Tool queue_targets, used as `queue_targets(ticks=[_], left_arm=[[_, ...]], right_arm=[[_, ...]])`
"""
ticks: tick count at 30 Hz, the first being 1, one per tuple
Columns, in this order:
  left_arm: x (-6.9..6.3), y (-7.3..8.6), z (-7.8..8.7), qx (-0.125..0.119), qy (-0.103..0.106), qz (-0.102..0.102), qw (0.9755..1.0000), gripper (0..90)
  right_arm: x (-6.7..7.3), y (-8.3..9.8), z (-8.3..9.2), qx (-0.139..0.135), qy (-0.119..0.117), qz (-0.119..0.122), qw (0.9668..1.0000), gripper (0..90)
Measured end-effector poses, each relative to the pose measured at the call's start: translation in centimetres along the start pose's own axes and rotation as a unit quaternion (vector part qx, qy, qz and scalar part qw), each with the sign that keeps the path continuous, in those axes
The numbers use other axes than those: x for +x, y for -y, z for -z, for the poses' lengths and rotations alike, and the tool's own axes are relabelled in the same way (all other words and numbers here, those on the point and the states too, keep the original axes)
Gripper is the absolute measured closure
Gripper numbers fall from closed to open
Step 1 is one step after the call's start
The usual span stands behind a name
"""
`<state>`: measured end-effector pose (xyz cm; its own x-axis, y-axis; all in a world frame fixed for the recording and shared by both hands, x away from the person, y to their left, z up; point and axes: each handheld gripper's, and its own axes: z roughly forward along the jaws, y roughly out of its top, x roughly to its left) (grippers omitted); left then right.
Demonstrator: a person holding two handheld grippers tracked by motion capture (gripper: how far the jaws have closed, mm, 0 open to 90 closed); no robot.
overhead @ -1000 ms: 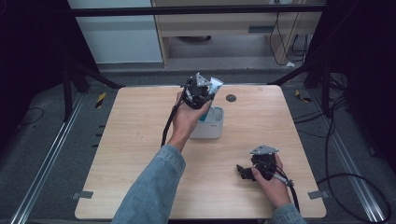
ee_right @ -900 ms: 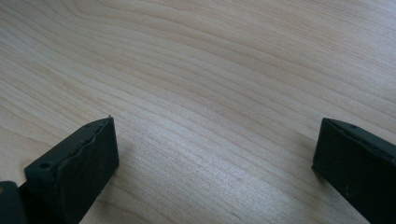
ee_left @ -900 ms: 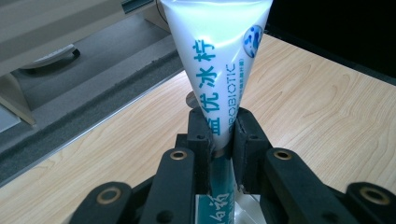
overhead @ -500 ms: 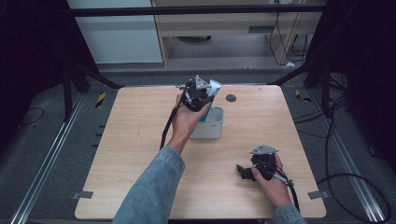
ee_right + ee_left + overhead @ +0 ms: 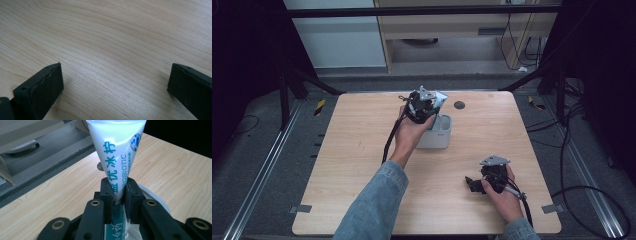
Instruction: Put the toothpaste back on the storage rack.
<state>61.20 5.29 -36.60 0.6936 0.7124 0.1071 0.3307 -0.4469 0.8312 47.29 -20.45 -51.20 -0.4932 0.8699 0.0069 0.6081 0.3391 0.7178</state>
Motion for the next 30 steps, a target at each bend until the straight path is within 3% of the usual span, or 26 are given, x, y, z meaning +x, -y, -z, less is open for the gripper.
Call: queue_targets(ticks=[5, 6, 9, 10, 11, 30], left_arm=[[0.1, 0.5, -0.2, 0.002, 0.002, 0.001, 1.0, 78.5], [0.0, 0.6, -0.2, 0.004, 0.003, 0.0, 1.0, 78.5], [-0.1, 0.9, -0.3, 0.007, 0.004, -0.001, 1.0, 78.5], [-0.1, 1.0, -0.3, 0.007, 0.004, 0.0, 1.0, 78.5], [-0.2, 1.1, -0.4, 0.008, 0.004, 0.0, 1.0, 78.5], [-0.1, 2.0, -0.9, 0.032, 0.005, -0.002, 0.9995, 78.4]], right_arm=[[0.0, 0.0, 0.0, 0.0, 0.0, -0.001, 1.0, 0.4], [-0.1, 0.1, -0.1, -0.003, 0.003, 0.01, 0.9999, 0.3], [0.0, 0.0, 0.0, 0.0, 0.0, -0.001, 1.0, 0.4], [-0.1, 0.1, -0.1, -0.003, 0.003, 0.01, 0.9999, 0.4], [0.0, 0.0, 0.0, 0.0, 0.0, -0.001, 1.0, 0.4], [0.0, 0.0, 0.0, 0.001, -0.001, -0.002, 1.0, 0.3]])
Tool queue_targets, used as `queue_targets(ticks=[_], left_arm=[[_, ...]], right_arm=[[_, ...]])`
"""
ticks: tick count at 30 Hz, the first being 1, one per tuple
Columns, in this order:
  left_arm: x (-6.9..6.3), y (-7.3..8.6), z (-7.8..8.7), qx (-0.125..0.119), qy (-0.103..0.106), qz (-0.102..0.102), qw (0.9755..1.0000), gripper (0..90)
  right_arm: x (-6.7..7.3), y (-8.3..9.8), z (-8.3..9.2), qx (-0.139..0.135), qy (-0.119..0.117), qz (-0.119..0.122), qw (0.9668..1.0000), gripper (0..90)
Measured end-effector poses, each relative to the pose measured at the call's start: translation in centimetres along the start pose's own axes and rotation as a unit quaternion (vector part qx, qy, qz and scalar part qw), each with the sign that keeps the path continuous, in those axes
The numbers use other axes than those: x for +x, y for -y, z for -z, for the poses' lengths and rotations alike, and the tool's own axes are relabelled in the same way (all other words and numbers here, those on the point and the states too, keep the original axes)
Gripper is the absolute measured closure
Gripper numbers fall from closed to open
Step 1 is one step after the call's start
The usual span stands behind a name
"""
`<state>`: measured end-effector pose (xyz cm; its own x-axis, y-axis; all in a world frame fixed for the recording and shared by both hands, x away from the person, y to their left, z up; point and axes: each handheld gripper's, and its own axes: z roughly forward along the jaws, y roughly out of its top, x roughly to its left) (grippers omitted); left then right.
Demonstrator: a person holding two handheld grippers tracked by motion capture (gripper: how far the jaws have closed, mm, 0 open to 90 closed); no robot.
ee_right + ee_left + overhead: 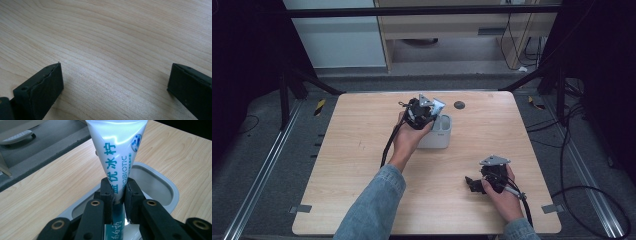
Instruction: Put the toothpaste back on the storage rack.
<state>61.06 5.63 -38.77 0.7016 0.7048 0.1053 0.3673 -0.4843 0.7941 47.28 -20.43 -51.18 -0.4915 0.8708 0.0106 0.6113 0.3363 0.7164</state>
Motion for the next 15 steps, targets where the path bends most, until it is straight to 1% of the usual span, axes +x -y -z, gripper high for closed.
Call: queue_targets(ticks=[3, 4, 5, 10, 11, 12, 13, 14, 15], left_arm=[[-0.03, 0.05, -0.08, 0.002, 0.001, 0.002, 1.0, 78.4], [-0.04, 0.07, -0.11, 0.003, 0.0, 0.002, 1.0, 78.4], [-0.07, 0.1, -0.13, 0.004, 0.001, 0.002, 1.0, 78.4], [-0.18, 0.1, -0.19, 0.005, 0.0, 0.002, 1.0, 78.4], [-0.19, 0.08, -0.18, 0.007, 0.001, 0.004, 1.0, 78.3], [-0.18, 0.04, -0.16, 0.008, 0.0, 0.006, 0.9999, 78.3], [-0.16, 0.02, -0.13, 0.01, 0.0, 0.006, 0.9999, 78.3], [-0.14, 0.0, -0.1, 0.011, 0.0, 0.007, 0.9999, 78.3], [-0.08, -0.01, -0.08, 0.012, -0.001, 0.009, 0.9999, 78.3]], right_arm=[[0.0, 0.0, 0.0, 0.0, 0.0, 0.0, 1.0, 0.4], [-0.06, 0.03, -0.04, -0.002, 0.002, 0.006, 1.0, 0.4], [0.0, 0.0, 0.0, 0.0, 0.0, 0.0, 1.0, 0.4], [0.0, 0.0, 0.0, 0.0, 0.0, 0.0, 1.0, 0.4], [-0.06, 0.03, -0.04, -0.002, 0.002, 0.005, 1.0, 0.3], [0.0, 0.0, 0.0, 0.0, 0.0, 0.0, 1.0, 0.4], [-0.06, 0.03, -0.04, -0.002, 0.002, 0.006, 1.0, 0.3], [0.0, 0.0, 0.0, 0.0, 0.0, 0.0, 1.0, 0.4], [-0.04, 0.02, -0.03, -0.001, 0.002, 0.004, 1.0, 0.4]])
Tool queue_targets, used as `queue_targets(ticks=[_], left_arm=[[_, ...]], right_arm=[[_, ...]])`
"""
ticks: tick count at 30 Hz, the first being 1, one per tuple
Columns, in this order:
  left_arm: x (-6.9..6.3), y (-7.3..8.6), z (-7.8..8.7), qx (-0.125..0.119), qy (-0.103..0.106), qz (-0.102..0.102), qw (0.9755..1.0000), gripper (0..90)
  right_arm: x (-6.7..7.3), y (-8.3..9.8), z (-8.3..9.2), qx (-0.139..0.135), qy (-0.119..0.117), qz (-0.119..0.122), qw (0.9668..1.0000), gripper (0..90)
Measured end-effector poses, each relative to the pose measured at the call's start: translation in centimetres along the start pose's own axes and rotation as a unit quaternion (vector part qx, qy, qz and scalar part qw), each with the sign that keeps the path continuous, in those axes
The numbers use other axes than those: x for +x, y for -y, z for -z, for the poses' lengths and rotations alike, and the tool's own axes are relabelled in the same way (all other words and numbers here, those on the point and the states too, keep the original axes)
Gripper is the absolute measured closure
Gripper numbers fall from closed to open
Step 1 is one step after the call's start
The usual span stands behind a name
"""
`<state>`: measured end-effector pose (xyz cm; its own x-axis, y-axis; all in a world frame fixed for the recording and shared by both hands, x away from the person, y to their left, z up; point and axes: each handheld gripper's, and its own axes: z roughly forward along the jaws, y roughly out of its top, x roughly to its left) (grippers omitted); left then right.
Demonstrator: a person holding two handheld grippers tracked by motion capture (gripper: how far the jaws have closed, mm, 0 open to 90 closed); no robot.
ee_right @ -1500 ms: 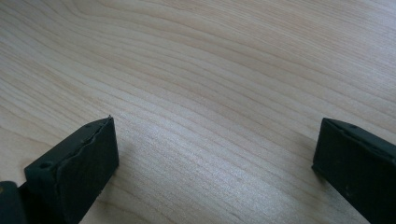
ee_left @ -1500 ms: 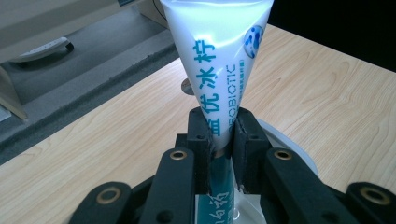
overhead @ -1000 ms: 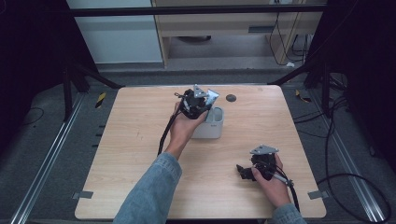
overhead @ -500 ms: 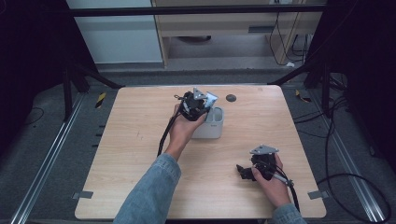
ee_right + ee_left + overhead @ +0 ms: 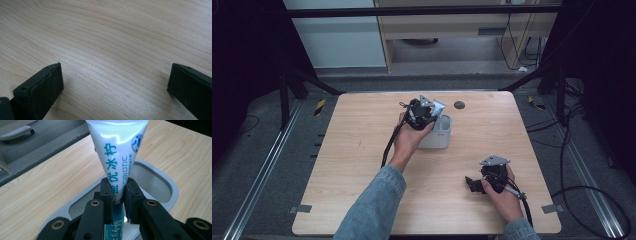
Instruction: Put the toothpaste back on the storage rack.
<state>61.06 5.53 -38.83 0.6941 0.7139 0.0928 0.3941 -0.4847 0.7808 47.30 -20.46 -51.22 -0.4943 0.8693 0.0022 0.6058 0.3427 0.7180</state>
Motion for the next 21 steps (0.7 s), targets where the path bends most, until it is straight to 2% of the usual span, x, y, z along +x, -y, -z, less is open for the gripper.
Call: queue_targets(ticks=[3, 4, 8, 21], left_arm=[[0.03, -0.03, -0.02, 0.0, 0.0, 0.006, 1.0, 78.2], [0.01, -0.06, -0.03, 0.002, -0.001, 0.005, 1.0, 78.1], [-0.23, -0.24, -0.21, 0.005, -0.003, 0.001, 1.0, 78.0], [-0.47, -0.64, -0.8, 0.011, -0.007, 0.011, 0.9999, 77.3]], right_arm=[[0.05, -0.02, 0.03, 0.001, -0.002, -0.004, 1.0, 0.4], [-0.02, 0.01, -0.01, 0.0, 0.0, 0.001, 1.0, 0.4], [0.04, -0.02, 0.03, 0.001, -0.002, -0.004, 1.0, 0.4], [0.05, -0.02, 0.03, 0.001, -0.002, -0.004, 1.0, 0.4]])
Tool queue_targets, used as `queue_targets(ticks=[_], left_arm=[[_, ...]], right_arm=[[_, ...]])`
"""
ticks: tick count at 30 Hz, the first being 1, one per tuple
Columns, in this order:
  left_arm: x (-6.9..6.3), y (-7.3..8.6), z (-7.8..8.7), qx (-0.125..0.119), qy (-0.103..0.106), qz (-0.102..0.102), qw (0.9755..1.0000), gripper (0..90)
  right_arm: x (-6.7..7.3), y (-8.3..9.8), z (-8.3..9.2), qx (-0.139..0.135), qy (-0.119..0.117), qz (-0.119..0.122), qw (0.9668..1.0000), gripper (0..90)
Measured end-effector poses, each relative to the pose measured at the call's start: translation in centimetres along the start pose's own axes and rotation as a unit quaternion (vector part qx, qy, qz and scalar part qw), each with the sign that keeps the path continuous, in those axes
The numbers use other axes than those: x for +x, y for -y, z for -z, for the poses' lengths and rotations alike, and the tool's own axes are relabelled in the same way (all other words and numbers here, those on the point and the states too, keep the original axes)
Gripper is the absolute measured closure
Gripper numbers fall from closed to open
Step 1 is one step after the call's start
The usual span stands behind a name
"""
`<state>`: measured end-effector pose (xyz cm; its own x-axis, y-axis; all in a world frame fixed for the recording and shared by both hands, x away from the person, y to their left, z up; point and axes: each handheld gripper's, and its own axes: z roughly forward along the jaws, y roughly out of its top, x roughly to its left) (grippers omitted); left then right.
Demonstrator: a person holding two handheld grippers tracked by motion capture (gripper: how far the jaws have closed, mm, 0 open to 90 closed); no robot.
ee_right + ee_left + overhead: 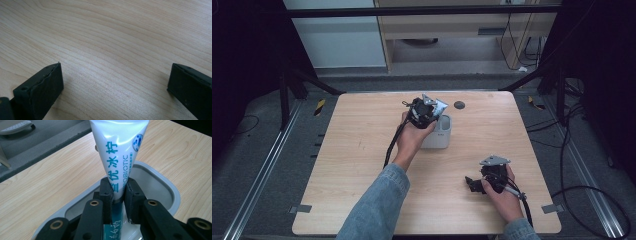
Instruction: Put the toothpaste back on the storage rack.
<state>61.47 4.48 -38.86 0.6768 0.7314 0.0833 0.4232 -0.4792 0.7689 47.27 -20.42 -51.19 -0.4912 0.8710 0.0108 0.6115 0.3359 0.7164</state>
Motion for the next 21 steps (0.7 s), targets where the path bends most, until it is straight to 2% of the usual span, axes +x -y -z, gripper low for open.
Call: queue_targets(ticks=[1, 3, 4, 6, 12, 13, 14, 21], left_arm=[[-0.03, -0.03, 0.0, 0.001, -0.002, 0.0, 1.0, 77.3], [-0.02, -0.04, -0.03, 0.001, -0.002, 0.001, 1.0, 77.2], [-0.01, -0.04, -0.04, 0.001, -0.002, 0.002, 1.0, 77.2], [0.03, -0.05, -0.04, 0.001, -0.001, 0.002, 1.0, 77.1], [0.11, -0.01, -0.01, 0.004, -0.001, 0.006, 1.0, 77.1], [0.15, 0.0, 0.01, 0.003, -0.002, 0.007, 1.0, 77.1], [0.19, -0.01, 0.06, 0.003, -0.002, 0.007, 1.0, 77.1], [0.21, -0.01, 0.12, 0.002, -0.001, 0.008, 1.0, 76.9]], right_arm=[[-0.09, 0.05, -0.06, -0.003, 0.003, 0.008, 1.0, 0.4], [0.0, 0.0, 0.0, 0.0, 0.0, 0.0, 1.0, 0.4], [-0.1, 0.05, -0.06, -0.003, 0.003, 0.009, 1.0, 0.4], [0.0, 0.0, 0.0, 0.0, 0.0, 0.0, 1.0, 0.3], [0.0, 0.0, 0.0, 0.0, 0.0, 0.0, 1.0, 0.4], [-0.09, 0.05, -0.06, -0.003, 0.003, 0.008, 1.0, 0.4], [0.0, 0.0, 0.0, 0.0, 0.0, 0.0, 1.0, 0.4], [0.0, 0.0, 0.0, 0.0, 0.0, 0.0, 1.0, 0.4]])
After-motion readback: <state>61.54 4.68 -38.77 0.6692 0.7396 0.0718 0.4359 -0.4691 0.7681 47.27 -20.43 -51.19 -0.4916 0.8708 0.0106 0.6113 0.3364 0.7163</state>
